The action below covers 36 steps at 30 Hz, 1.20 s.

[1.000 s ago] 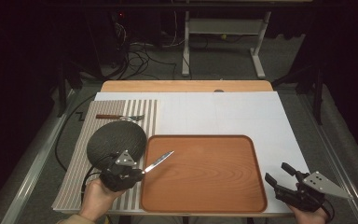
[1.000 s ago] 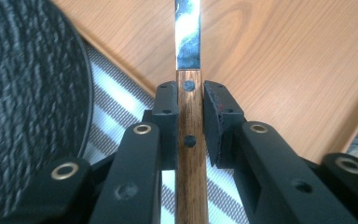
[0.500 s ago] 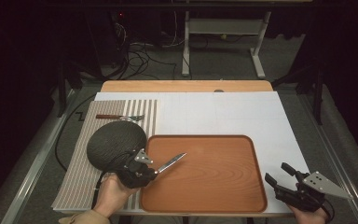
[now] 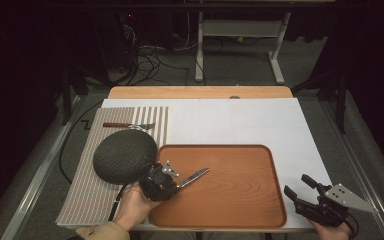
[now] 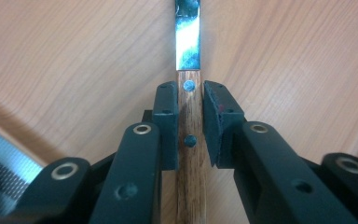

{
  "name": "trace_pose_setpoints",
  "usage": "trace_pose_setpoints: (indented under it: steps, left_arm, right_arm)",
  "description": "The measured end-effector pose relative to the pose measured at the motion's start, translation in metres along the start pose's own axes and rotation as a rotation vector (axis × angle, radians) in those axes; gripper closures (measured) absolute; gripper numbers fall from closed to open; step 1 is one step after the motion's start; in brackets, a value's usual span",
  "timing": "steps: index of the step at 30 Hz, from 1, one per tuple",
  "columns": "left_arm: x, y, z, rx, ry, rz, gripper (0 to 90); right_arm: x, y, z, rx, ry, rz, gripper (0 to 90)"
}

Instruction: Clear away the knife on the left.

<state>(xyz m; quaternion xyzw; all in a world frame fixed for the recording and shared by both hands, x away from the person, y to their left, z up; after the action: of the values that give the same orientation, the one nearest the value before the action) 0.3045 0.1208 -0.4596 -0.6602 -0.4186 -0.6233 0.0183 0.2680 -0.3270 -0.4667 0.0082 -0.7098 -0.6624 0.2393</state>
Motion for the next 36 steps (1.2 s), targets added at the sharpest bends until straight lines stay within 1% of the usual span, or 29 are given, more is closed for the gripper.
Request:
trace_pose_setpoints:
  steps: [2, 5, 6, 7, 15, 17, 18, 26, 30, 34, 36]
  left_arm:
    - [-0.005, 0.005, -0.002, -0.009, -0.004, 0.009, 72.5]
    - [-0.009, 0.008, -0.004, -0.012, -0.004, 0.016, 72.4]
    - [-0.013, 0.011, -0.005, -0.017, -0.008, 0.026, 72.4]
    - [-0.013, 0.011, -0.005, -0.017, -0.008, 0.026, 72.4]
    - [-0.029, 0.018, -0.010, -0.030, -0.003, 0.062, 72.1]
    - [-0.030, 0.018, -0.011, -0.032, -0.002, 0.066, 70.8]
    - [-0.030, 0.018, -0.011, -0.033, -0.003, 0.070, 67.1]
    - [-0.034, 0.016, -0.012, -0.027, 0.000, 0.086, 66.9]
    - [-0.034, 0.016, -0.013, -0.033, 0.002, 0.087, 67.9]
    - [-0.034, 0.016, -0.012, -0.054, 0.014, 0.077, 73.5]
    - [-0.033, 0.017, -0.012, -0.055, 0.010, 0.071, 73.9]
  right_arm:
    - [0.000, 0.000, 0.000, 0.000, 0.000, 0.000, 26.1]
    - [0.000, 0.000, 0.000, 0.001, 0.000, 0.002, 26.1]
    - [0.000, 0.000, 0.000, 0.001, 0.000, 0.002, 26.1]
    - [0.000, 0.000, 0.000, 0.001, 0.000, 0.002, 26.1]
    - [0.000, 0.000, 0.000, 0.002, 0.002, 0.001, 26.1]
    - [0.000, 0.000, 0.000, 0.001, 0.002, 0.001, 26.1]
    - [0.000, 0.000, 0.000, 0.001, 0.002, 0.002, 26.1]
    - [0.000, 0.000, 0.000, 0.002, 0.004, 0.004, 26.1]
    - [0.000, 0.000, 0.000, 0.002, 0.003, 0.004, 26.2]
    - [0.000, 0.000, 0.000, 0.002, 0.003, 0.005, 26.2]
    - [0.000, 0.000, 0.000, 0.002, 0.003, 0.005, 26.2]
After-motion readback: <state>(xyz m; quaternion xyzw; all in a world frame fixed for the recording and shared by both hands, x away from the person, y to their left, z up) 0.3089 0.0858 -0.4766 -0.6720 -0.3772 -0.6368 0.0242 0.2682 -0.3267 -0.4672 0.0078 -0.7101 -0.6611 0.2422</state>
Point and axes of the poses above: each handheld gripper's, and its own axes: x roughly backward along the jaws, y roughly out of its top, z roughly to its left, the point moved 4 cm from there along -x, roughly forward along the jaws, and after that the axes turned 9 degrees about -y, right-handed, at the moved point
